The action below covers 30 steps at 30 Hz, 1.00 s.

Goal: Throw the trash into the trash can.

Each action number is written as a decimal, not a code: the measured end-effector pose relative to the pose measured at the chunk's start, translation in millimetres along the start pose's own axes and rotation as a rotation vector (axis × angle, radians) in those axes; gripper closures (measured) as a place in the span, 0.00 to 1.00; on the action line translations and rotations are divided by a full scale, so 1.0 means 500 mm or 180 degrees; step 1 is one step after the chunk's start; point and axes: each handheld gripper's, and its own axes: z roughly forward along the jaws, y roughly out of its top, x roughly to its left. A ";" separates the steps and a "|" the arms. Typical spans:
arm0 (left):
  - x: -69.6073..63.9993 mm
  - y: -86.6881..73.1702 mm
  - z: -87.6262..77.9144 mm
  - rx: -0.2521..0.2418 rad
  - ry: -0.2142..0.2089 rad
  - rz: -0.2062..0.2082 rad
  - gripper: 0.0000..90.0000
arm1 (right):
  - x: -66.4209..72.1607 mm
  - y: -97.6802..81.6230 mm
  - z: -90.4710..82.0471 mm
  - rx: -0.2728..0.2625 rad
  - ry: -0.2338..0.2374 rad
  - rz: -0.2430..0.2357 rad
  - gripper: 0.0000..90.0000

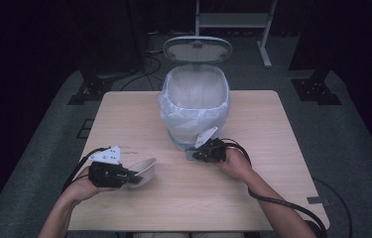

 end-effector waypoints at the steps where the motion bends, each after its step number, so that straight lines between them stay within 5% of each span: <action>1: 0.000 0.003 -0.004 -0.0007 0.0009 -0.0002 0.92 | -0.001 0.000 -0.001 0.0016 -0.0064 0.0013 1.00; 10: -0.002 0.050 -0.056 -0.0057 -0.0022 -0.0005 0.92 | -0.001 0.000 -0.002 0.0018 -0.0053 0.0041 1.00; 12: -0.002 0.061 -0.067 -0.0038 0.0001 0.0003 0.92 | -0.009 0.001 0.004 -0.0094 0.0064 -0.0139 1.00; 30: -0.001 0.160 -0.130 -0.0119 0.0043 0.0141 0.92 | -0.011 0.001 0.002 -0.0080 0.0055 -0.0133 1.00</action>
